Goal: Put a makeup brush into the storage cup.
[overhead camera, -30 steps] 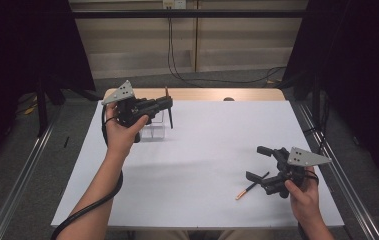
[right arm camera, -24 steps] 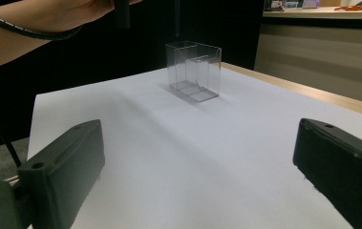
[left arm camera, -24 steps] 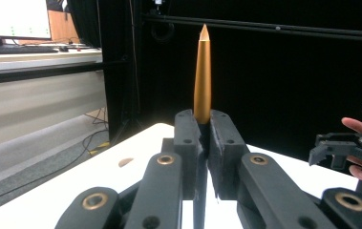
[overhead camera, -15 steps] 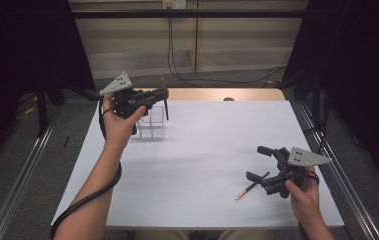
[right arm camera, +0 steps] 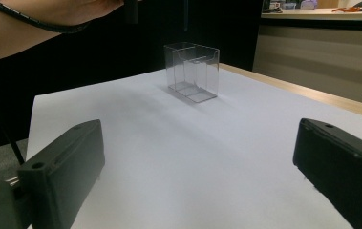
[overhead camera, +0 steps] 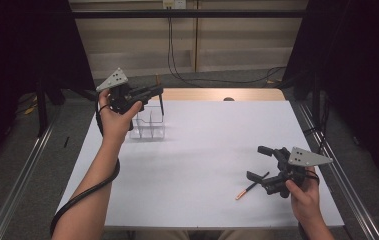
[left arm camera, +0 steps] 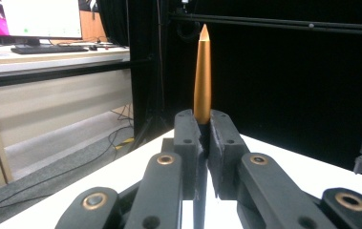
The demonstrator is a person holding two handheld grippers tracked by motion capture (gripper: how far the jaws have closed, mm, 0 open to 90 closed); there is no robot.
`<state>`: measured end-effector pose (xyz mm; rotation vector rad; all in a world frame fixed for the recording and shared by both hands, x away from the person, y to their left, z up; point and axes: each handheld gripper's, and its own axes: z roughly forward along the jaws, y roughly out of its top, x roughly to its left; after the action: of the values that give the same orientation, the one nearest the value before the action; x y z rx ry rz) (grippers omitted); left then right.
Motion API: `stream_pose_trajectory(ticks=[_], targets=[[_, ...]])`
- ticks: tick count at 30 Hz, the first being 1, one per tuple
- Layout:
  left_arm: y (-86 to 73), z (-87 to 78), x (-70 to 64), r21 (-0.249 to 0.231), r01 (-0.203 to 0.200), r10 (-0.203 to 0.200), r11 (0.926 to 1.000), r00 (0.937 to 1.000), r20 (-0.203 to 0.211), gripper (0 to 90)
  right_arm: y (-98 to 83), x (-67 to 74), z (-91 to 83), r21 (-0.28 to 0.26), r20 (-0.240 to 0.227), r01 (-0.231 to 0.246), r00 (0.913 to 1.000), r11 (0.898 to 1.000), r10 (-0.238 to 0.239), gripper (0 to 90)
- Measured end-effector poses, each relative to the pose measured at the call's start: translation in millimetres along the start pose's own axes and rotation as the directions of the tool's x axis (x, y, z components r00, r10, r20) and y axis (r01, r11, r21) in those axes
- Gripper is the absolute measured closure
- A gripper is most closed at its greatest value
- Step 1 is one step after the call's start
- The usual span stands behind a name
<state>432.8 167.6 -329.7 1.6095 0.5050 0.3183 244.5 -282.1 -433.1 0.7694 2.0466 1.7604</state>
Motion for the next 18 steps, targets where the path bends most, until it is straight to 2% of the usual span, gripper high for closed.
stream_pose_trajectory(ticks=[4,6,18], targets=[[0.1,-0.6,4.1,0.0,0.004,-0.004,1.0,0.9999,-0.016,83.1,-0.2,0.0,0.3,0.003,0.0,0.0,1.0,1.0,0.0,3.0],[0.2,-0.9,6.7,0.011,-0.008,0.009,0.9999,0.9997,-0.024,83.1,-0.3,0.1,0.3,0.003,-0.001,0.001,1.0,1.0,-0.001,3.0],[-2.9,0.8,16.5,0.007,0.0,0.0,1.0,0.998,-0.063,83.1,-0.1,-0.1,-0.1,-0.001,0.0,0.002,1.0,1.0,-0.002,3.0]])
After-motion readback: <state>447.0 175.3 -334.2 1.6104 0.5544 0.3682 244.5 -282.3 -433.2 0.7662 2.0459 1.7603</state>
